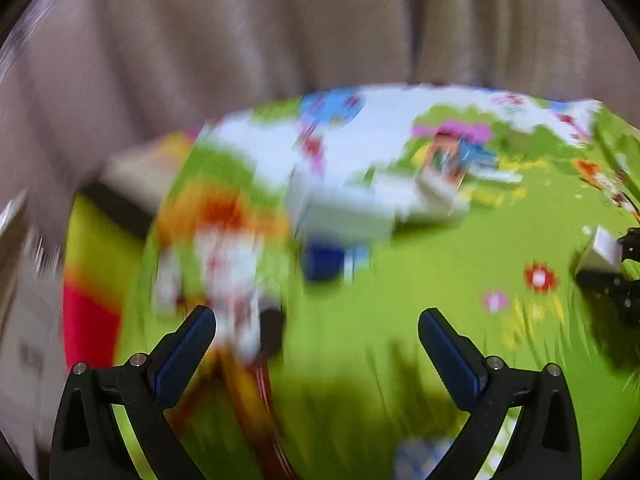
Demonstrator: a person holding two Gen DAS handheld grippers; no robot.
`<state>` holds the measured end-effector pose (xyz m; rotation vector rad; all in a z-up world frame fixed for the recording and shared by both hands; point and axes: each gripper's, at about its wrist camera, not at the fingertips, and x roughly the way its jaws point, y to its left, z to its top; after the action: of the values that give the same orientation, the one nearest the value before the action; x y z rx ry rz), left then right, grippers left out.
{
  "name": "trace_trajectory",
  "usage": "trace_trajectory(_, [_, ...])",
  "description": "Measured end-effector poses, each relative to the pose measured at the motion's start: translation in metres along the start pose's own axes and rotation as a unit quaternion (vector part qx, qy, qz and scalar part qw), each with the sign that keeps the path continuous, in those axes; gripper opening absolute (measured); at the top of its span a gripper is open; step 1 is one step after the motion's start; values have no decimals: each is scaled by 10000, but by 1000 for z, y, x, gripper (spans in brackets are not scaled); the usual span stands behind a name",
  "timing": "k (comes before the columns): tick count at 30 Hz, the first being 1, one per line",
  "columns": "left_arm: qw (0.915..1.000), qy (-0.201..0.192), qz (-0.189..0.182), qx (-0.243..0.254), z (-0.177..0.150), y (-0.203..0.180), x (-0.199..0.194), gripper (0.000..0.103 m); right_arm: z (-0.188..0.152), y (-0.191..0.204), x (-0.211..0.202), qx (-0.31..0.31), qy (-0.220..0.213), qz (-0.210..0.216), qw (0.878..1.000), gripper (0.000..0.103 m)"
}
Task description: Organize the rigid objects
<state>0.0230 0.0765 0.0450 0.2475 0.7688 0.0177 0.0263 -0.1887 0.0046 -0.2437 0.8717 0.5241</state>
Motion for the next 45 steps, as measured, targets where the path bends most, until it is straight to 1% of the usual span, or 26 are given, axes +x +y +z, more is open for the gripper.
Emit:
trace_trajectory(2, [9971,114,-209,723,24,6,22,103,0,0,0,-3,1,-7,10000,45])
trace_trajectory(4, [9888,602,-602,1228,40,12,49,103,0,0,1,1,1,-6,10000,45])
trace_trajectory(5, [9835,846,-680,1447,47,13,62,102,0,0,1,-3,0,-9,10000,45])
trace_trajectory(7, [9755,1038,-472,1879,58,12,79,101,0,0,1,-8,0,-21,10000,45])
trace_trajectory(9, [9728,948,-462,2062,71,11,86,101,0,0,1,-12,0,-39,10000,45])
trace_trajectory(11, [9711,1004,-783,2019,79,6,92,101,0,0,1,-3,0,-37,10000,45])
trace_trajectory(12, [9678,1148,-943,2030,79,1,96,88,0,0,1,9,-1,-32,10000,46])
trace_trajectory(13, [9657,1293,-1070,1979,77,-4,99,61,-1,-1,1,20,-2,-26,10000,46])
trace_trajectory(15, [9646,1433,-1477,1649,72,-10,93,45,-1,-2,1,51,-4,-36,10000,46])
trace_trajectory(16, [9648,1341,-1671,1524,66,-14,84,44,0,-2,1,67,-5,-43,10000,46])
trace_trajectory(18, [9717,1091,-1572,1385,48,-22,57,44,0,-3,1,95,-7,-48,9999,46])
trace_trajectory(19, [9747,1030,-1610,1159,36,-25,41,44,0,-3,1,107,-7,-40,9999,46])
trace_trajectory(21, [9751,987,-1897,583,10,-30,12,44,0,-3,1,114,-7,-37,9999,46])
trace_trajectory(22, [9758,951,-1942,319,-8,-35,-3,45,0,-3,1,115,-7,-39,9999,46])
trace_trajectory(24, [9746,940,-2034,-18,-26,-46,-13,45,0,-3,1,115,-8,-39,9999,46])
trace_trajectory(25, [9757,966,-1958,-184,-37,-51,-15,45,0,-3,1,112,-7,-43,9999,46])
trace_trajectory(29, [9827,662,-1685,-401,-52,-67,-20,49,0,-2,1,94,-7,-84,9999,46])
trace_trajectory(30, [9834,614,-1663,-383,-50,-70,-20,55,0,-2,1,97,-7,-78,9999,46])
trace_trajectory(33, [9918,341,-1234,-42,-37,-78,-19,69,0,-2,1,105,-7,-63,9999,46])
trace_trajectory(34, [9928,299,-1162,-5,-36,-77,-15,70,-1,-2,1,106,-8,-60,9999,46])
trace_trajectory(35, [9932,341,-1116,-4,-34,-77,-10,69,0,-2,1,110,-8,-55,9999,46])
trace_trajectory(36, [9927,456,-1118,-53,-34,-77,-3,62,0,-3,1,118,-8,-47,9999,46])
trace_trajectory(37, [9914,522,-1196,-132,-36,-76,1,47,0,-3,1,121,-9,-44,9999,46])
trace_trajectory(38, [9894,475,-1322,-359,-38,-72,-1,43,0,-3,1,116,-9,-48,9999,46])
trace_trajectory(41, [9913,504,-1041,-636,-44,-74,-8,43,0,-4,2,115,-10,-53,9999,46])
trace_trajectory(45, [9836,463,-941,-1469,-58,-67,-20,43,0,-3,1,86,-13,-97,9999,45])
